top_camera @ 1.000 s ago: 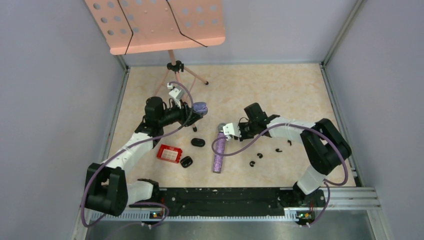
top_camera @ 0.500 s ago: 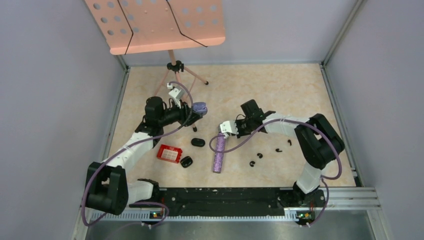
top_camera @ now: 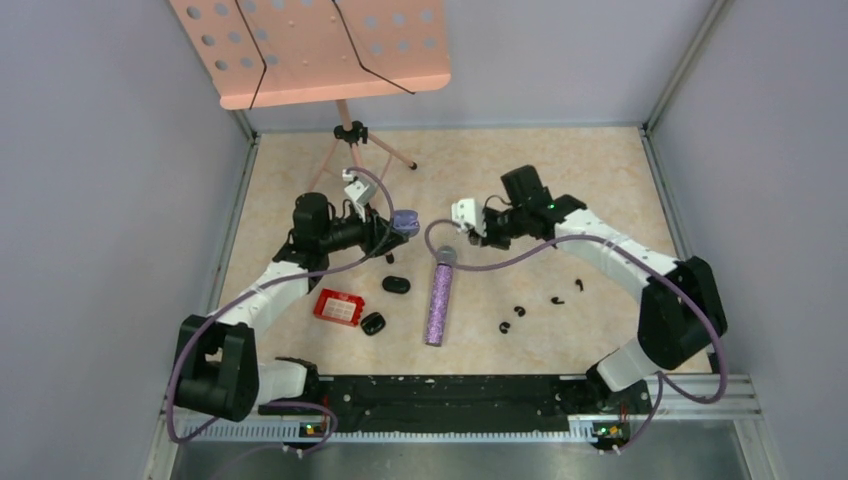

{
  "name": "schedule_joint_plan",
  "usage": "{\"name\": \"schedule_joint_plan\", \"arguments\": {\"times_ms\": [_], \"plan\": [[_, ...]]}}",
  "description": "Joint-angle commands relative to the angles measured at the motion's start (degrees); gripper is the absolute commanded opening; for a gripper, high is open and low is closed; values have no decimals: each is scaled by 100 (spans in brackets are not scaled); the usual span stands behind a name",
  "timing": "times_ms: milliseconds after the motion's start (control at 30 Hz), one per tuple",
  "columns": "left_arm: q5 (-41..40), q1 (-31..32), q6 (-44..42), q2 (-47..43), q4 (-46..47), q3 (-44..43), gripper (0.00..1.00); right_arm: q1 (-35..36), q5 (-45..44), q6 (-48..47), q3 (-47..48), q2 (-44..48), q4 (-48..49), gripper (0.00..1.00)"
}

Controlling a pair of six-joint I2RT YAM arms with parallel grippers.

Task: Insert the wireless bluetooth earbuds into the charging case
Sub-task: Pick up the earbud from the center of the board, then place the earbud in the charging case.

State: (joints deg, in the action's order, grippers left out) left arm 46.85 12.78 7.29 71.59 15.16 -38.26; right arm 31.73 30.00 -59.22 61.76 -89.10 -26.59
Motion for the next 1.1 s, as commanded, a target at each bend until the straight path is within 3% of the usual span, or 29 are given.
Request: {"name": "schedule_joint_plan", "arguments": {"times_ms": [0, 233, 467, 700, 1067], "plan": [[928, -16, -573, 149, 642, -156, 0, -310, 1495, 1325, 1133, 472, -890, 0], [1857, 139, -1321, 569, 813, -506, 0, -482, 3182, 2749, 2406, -70, -1752, 0], [2413, 339, -2272, 766, 514, -642, 0, -455, 4187, 3768, 2663, -338, -1661, 0], [2628, 570, -2430, 654, 246, -766, 0, -88, 4490, 4661, 2306, -189, -658, 0], [2631, 934, -2169, 434, 240, -922, 0, 165, 4315, 4822, 2195, -156, -331, 0]]}}
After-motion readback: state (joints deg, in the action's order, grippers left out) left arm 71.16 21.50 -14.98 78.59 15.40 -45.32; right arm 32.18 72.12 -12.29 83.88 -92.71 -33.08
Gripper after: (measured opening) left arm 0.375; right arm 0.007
